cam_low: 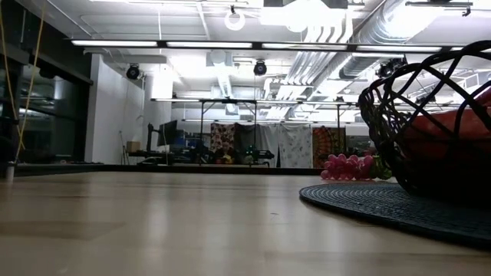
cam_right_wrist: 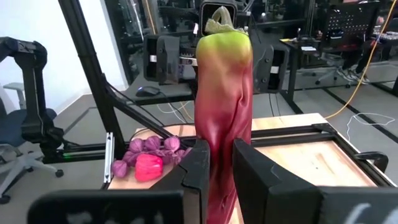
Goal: Build produce basket
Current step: Put the red chili pepper into the basket, then put the purple garlic into the basket
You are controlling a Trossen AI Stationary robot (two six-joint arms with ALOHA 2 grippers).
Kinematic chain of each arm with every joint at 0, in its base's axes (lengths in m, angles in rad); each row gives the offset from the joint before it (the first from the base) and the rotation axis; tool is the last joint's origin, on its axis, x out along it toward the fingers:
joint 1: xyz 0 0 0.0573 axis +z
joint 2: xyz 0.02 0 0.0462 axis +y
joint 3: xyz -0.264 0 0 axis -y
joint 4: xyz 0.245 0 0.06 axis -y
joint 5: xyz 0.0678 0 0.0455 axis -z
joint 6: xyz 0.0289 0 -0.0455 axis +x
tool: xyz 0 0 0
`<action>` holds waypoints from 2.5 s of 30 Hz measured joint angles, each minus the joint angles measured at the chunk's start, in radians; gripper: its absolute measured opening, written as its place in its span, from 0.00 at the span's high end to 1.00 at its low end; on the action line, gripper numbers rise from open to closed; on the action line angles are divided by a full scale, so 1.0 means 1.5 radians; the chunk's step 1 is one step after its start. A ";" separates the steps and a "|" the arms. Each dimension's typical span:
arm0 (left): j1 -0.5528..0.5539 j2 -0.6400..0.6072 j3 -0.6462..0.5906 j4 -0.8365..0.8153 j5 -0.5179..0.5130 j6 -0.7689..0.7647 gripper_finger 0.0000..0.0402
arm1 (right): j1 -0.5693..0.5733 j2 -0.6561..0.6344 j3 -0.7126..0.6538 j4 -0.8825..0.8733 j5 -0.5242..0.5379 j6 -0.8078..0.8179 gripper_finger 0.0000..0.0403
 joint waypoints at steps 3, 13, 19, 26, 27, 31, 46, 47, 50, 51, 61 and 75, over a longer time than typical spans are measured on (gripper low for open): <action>0.000 0.000 0.000 0.000 -0.008 0.017 0.10 | -0.002 0.000 0.000 0.000 0.002 -0.001 0.89; 0.001 0.000 0.000 0.000 -0.043 0.049 0.10 | -0.002 0.000 0.000 0.000 0.001 -0.039 0.89; 0.000 0.000 0.000 0.000 -0.061 0.049 0.10 | -0.002 0.000 0.000 0.000 0.001 -0.036 0.89; 0.001 0.000 0.000 0.000 -0.073 0.047 0.10 | 0.008 0.000 0.077 -0.230 -0.002 0.059 0.89; 0.000 0.000 0.000 0.000 -0.075 0.047 0.10 | 0.015 0.000 0.098 -0.309 -0.001 0.063 0.89; 0.001 0.000 0.000 0.000 -0.076 0.047 0.10 | 0.046 0.000 0.145 -0.580 -0.005 0.119 0.89; 0.002 0.000 0.000 -0.032 -0.130 0.049 0.10 | 0.114 0.002 0.013 -0.821 -0.073 -0.144 0.89; 0.002 0.000 0.000 -0.032 -0.130 0.049 0.10 | 0.109 0.004 0.002 -0.807 -0.072 -0.156 0.89; 0.002 0.000 0.000 -0.032 -0.135 0.049 0.10 | 0.098 0.013 -0.024 -0.775 -0.055 -0.179 0.89; 0.002 0.000 0.000 -0.032 -0.142 0.049 0.10 | 0.094 0.018 -0.030 -0.759 -0.047 -0.184 0.89; 0.002 0.000 0.000 -0.030 -0.162 0.049 0.10 | 0.090 0.090 -0.043 -0.727 -0.042 -0.230 0.78; 0.002 0.000 0.000 -0.030 -0.174 0.049 0.10 | 0.090 0.045 -0.042 -0.797 -0.011 -0.094 0.38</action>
